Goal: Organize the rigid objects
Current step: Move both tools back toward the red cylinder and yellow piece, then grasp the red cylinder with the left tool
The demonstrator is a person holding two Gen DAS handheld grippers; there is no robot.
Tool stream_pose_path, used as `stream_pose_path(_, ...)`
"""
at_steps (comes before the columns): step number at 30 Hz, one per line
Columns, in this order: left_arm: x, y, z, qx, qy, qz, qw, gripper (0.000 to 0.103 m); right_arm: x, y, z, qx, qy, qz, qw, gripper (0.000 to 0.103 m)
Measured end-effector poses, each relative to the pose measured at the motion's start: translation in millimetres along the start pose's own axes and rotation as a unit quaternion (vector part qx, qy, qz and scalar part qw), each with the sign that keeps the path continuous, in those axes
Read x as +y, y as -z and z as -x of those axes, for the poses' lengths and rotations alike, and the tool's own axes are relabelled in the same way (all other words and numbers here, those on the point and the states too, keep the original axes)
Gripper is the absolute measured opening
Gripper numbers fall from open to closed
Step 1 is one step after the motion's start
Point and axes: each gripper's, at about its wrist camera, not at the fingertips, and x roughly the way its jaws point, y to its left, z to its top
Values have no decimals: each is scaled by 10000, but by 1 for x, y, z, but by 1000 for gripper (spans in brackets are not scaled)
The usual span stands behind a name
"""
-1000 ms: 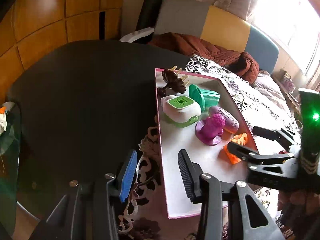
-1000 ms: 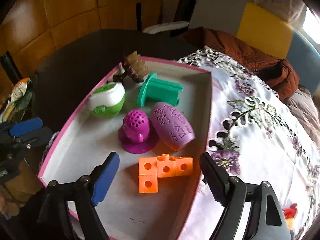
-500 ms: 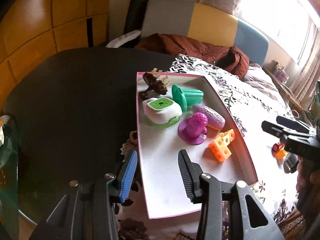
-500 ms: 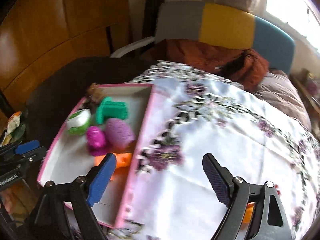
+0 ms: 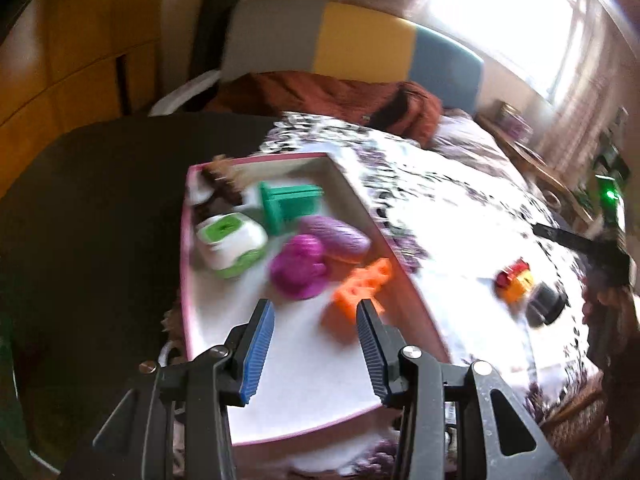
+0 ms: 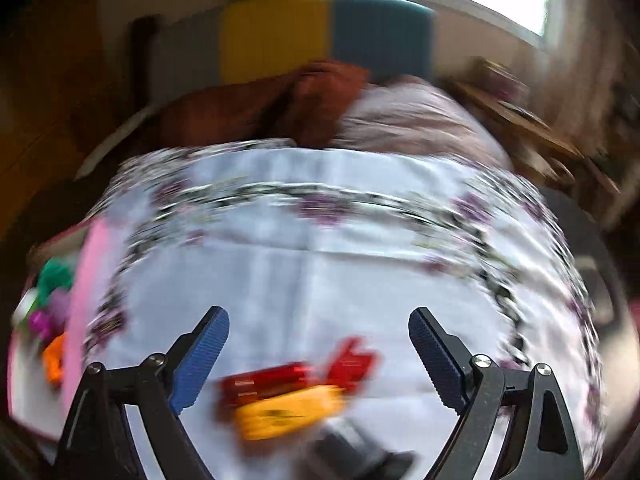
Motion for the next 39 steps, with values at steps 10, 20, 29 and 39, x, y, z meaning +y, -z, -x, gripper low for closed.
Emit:
stream_pose_path(10,-89,-6,-28,295,891,-1053,9900,43,-68,6,-12,249,142,-1733,9844,93)
stream_pose_path(20,-173,-16,-92,853,1218,-1761,9731,32,-69,6,-13,275,57,-1796,9833,94)
stream_pose_path(29,-229,-46,-128,1037,1560,-2528,9492,29,-73,6,-13,265,-95,-1932,9808,94)
stream_pose_path(39,-257,-42,-169,1556,1840,-3086,9202,29,-72,6,-17,371,-221,-1944,9800,94)
